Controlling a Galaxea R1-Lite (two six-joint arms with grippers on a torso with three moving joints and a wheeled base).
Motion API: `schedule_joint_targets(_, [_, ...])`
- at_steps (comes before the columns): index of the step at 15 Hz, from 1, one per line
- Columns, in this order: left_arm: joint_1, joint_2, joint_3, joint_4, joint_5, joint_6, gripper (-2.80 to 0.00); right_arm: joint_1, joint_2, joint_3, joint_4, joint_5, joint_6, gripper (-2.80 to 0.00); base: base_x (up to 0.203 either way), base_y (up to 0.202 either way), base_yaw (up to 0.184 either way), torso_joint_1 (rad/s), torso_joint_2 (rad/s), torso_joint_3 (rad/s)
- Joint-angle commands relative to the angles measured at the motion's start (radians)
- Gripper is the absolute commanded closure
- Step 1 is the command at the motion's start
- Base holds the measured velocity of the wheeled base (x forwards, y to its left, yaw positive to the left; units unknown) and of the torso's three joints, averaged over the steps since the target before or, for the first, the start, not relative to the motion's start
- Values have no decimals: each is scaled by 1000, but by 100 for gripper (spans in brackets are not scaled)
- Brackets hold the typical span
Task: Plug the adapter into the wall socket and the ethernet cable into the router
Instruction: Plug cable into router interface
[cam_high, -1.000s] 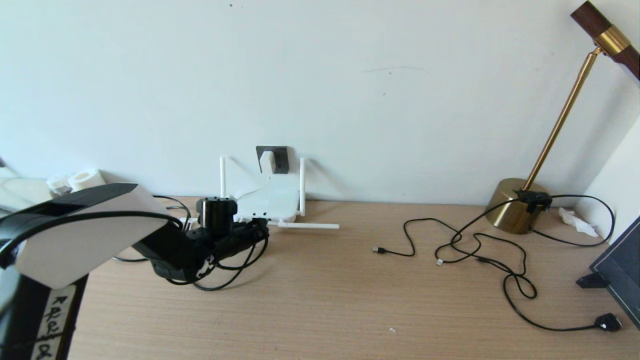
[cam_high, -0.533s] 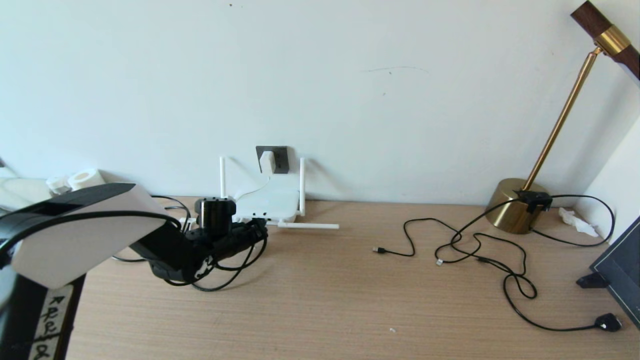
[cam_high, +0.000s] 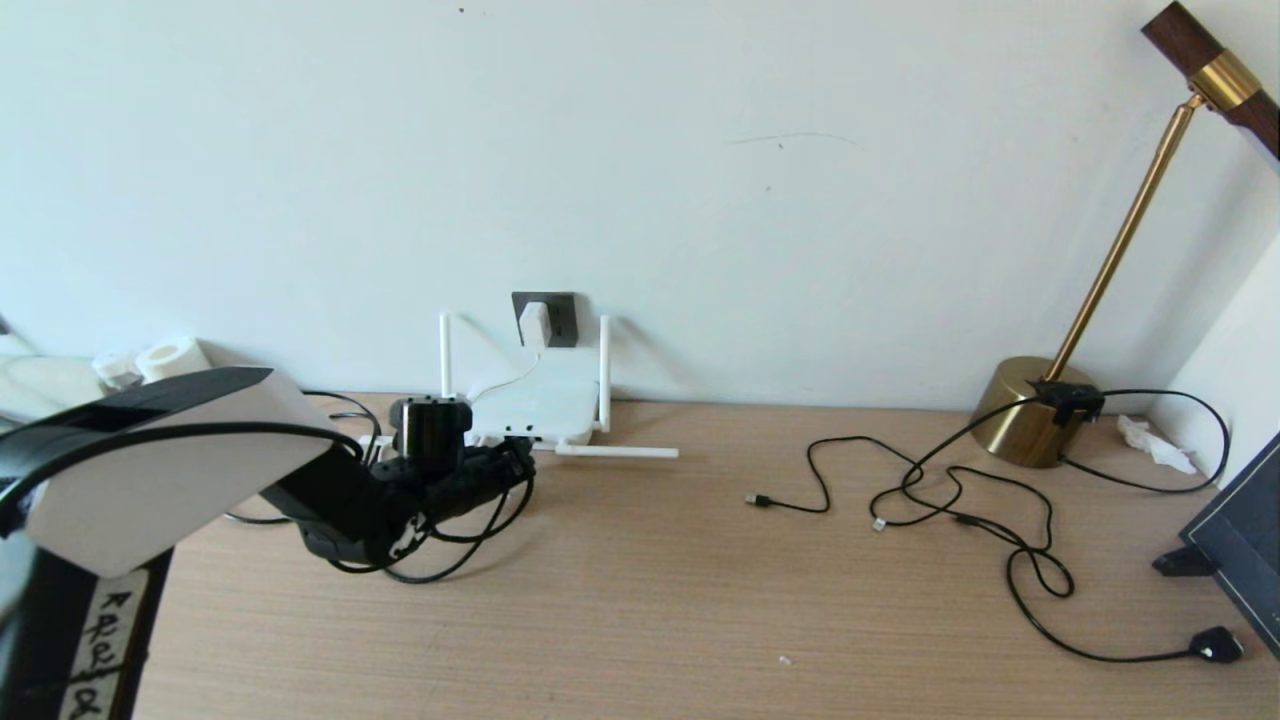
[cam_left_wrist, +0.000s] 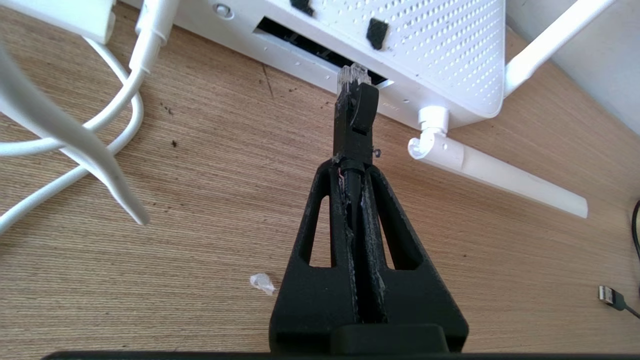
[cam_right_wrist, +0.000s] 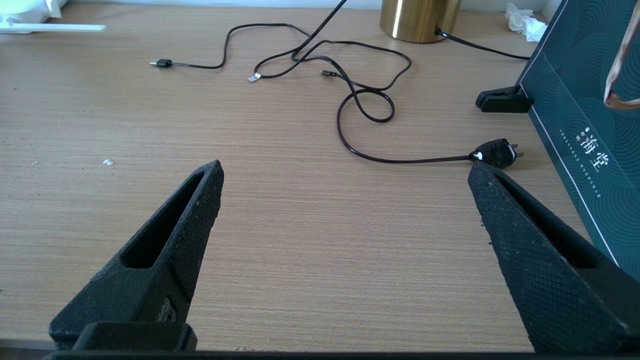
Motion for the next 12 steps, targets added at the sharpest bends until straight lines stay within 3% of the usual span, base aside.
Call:
schedule_joint_targets(1, [-1, 7, 0, -5, 0, -3, 0, 0, 2, 0, 1, 0, 0, -280, 0, 0, 0, 0, 0, 0])
schedule_joint_targets(12, [-7, 9, 0, -5, 0, -3, 0, 0, 2, 0, 1, 0, 0, -280, 0, 0, 0, 0, 0, 0])
